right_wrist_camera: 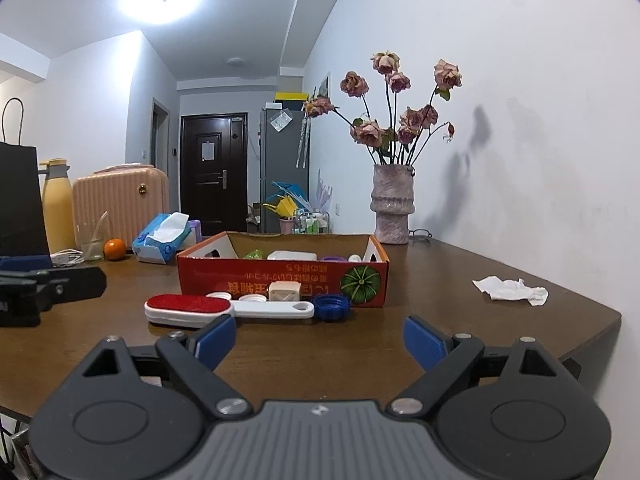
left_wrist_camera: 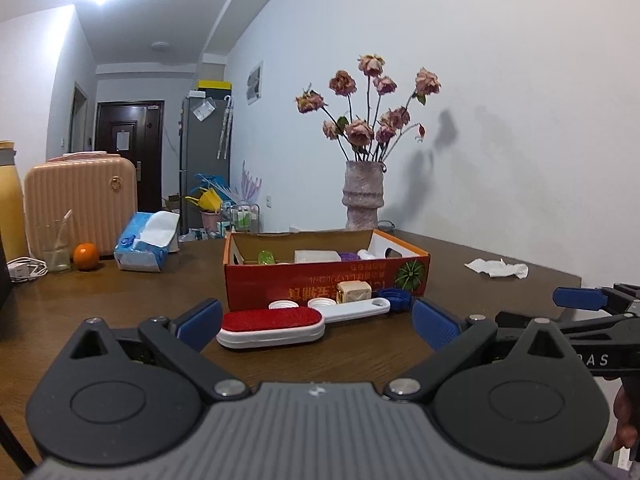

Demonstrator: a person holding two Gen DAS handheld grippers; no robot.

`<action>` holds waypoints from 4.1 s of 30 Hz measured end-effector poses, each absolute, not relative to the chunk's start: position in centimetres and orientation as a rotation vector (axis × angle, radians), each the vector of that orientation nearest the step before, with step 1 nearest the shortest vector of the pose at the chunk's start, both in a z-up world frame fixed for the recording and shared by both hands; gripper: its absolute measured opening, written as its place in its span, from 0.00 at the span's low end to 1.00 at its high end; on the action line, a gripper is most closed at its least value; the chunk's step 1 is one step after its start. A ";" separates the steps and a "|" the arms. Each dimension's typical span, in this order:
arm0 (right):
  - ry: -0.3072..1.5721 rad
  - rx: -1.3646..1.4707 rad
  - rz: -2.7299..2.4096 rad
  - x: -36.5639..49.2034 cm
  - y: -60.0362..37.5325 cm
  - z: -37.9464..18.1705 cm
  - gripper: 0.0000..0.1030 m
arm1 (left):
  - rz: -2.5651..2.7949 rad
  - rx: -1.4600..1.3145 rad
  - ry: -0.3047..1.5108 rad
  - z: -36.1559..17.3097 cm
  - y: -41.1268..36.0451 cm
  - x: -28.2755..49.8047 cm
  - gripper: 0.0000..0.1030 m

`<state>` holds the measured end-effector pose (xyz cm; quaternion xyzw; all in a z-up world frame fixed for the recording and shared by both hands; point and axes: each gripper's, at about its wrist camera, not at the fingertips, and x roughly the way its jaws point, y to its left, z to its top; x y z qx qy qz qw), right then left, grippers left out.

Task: Organize rigid objects
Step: 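Open the left tool, release the plastic box and move back toward the red lint brush, then grasp the red lint brush with the left tool, then lower the red lint brush into the box and open the left tool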

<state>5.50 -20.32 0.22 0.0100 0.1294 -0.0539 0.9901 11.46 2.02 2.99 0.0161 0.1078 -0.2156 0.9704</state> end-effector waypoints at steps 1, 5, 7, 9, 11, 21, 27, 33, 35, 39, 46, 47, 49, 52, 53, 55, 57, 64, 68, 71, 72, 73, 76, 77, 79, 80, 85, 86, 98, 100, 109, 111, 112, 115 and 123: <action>0.267 0.020 -0.111 5.8 -20.4 -0.1 0.88 | -0.435 0.038 0.223 2.8 1.9 11.8 1.00; 0.298 0.038 -0.123 6.9 -21.0 -1.3 0.88 | -0.438 0.064 0.257 2.0 0.9 13.9 1.00; 0.313 0.049 -0.128 7.7 -21.4 -1.9 0.88 | -0.441 0.076 0.279 1.6 0.6 15.3 1.00; 0.324 0.052 -0.133 8.7 -21.7 -2.3 0.88 | -0.430 0.082 0.298 1.3 0.4 16.7 1.00; 0.333 0.053 -0.136 9.7 -22.0 -2.5 0.88 | -0.417 0.080 0.319 1.0 0.5 18.1 1.00; 0.442 0.172 -0.038 17.8 -23.9 -2.4 0.68 | -0.366 0.021 0.445 -0.1 1.7 25.6 1.00; 0.542 0.457 0.046 24.6 -26.8 -3.0 0.44 | -0.363 -0.022 0.540 -0.6 2.1 30.4 0.89; 0.603 0.640 0.038 29.0 -28.2 -4.9 0.23 | -0.368 -0.183 0.653 -2.4 3.6 33.7 0.70; 0.589 0.672 0.038 29.4 -28.3 -5.5 0.23 | -0.380 -0.226 0.660 -2.7 4.1 33.9 0.69; 0.577 0.652 0.025 29.9 -28.0 -5.9 0.15 | -0.379 -0.222 0.643 -2.8 4.2 33.5 0.69; 0.581 0.617 0.002 28.8 -27.9 -5.5 0.15 | -0.383 -0.212 0.645 -2.5 3.6 33.0 0.69; 0.582 0.620 0.000 28.4 -28.0 -5.5 0.15 | -0.382 -0.214 0.651 -2.5 3.5 32.8 0.68; 0.580 0.627 -0.007 27.2 -28.2 -5.3 0.15 | -0.383 -0.212 0.647 -2.2 3.2 31.9 0.68; 0.566 0.640 -0.019 24.9 -28.6 -4.9 0.15 | -0.391 -0.194 0.624 -1.4 2.5 30.1 0.68; 0.560 0.643 -0.022 24.1 -28.8 -4.7 0.15 | -0.394 -0.187 0.614 -1.1 2.3 29.4 0.67; 0.544 0.645 -0.025 22.5 -29.1 -4.2 0.15 | -0.406 -0.175 0.593 -0.3 1.9 27.8 0.67; 0.522 0.638 -0.027 20.9 -29.3 -3.6 0.15 | -0.418 -0.167 0.575 0.4 1.6 26.3 0.67; 0.443 0.618 -0.016 15.6 -28.9 -1.4 0.15 | -0.427 -0.155 0.506 2.8 1.8 20.6 0.67; 0.408 0.614 0.005 12.9 -28.2 -0.4 0.15 | -0.419 -0.156 0.473 3.8 2.6 17.5 0.66; 0.377 0.600 0.012 10.8 -27.6 0.6 0.15 | -0.420 -0.164 0.439 4.5 3.3 15.1 0.66; 0.365 0.594 0.010 10.2 -27.4 0.9 0.15 | -0.421 -0.168 0.431 4.6 3.4 14.4 0.67; 0.354 0.586 0.007 9.5 -27.3 1.2 0.15 | -0.424 -0.170 0.422 4.8 3.5 13.8 0.67; 0.323 0.553 -0.010 7.8 -26.9 2.1 0.15 | -0.446 -0.176 0.402 5.2 3.6 12.8 0.67; 0.317 0.547 -0.015 7.5 -26.9 2.3 0.15 | -0.454 -0.179 0.401 5.3 3.6 12.8 0.67; 0.314 0.546 -0.024 7.4 -27.0 2.4 0.15 | -0.460 -0.179 0.394 5.4 3.3 12.8 0.67; 0.314 0.545 -0.028 7.4 -27.1 2.4 0.16 | -0.459 -0.179 0.391 5.4 3.2 12.9 0.67; 0.313 0.546 -0.030 7.2 -27.1 2.2 0.16 | -0.461 -0.172 0.395 5.4 3.2 12.9 0.67; 0.315 0.546 -0.029 7.3 -27.1 2.2 0.16 | -0.460 -0.170 0.396 5.4 3.2 13.0 0.67; 0.308 0.535 -0.067 9.5 -28.0 1.9 0.16 | -0.488 -0.129 0.389 6.0 1.4 16.4 0.67; 0.311 0.537 -0.073 10.6 -28.4 1.8 0.16 | -0.491 -0.119 0.391 6.1 0.9 17.6 0.67; 0.333 0.537 -0.072 16.9 -29.0 2.2 0.16 | -0.467 -0.149 0.450 6.1 0.2 24.1 0.67; 0.337 0.539 -0.066 18.4 -29.1 2.3 0.16 | -0.459 -0.142 0.449 6.3 0.0 25.3 0.67; 0.340 0.544 -0.060 19.2 -29.2 2.3 0.16 | -0.455 -0.136 0.446 6.5 -0.1 26.1 0.67; 0.346 0.554 -0.048 21.5 -29.6 2.4 0.16 | -0.447 -0.122 0.443 6.9 -0.4 28.1 0.67; 0.364 0.538 -0.029 28.3 -30.5 3.0 0.16 | -0.431 -0.138 0.459 7.3 -1.0 34.6 0.67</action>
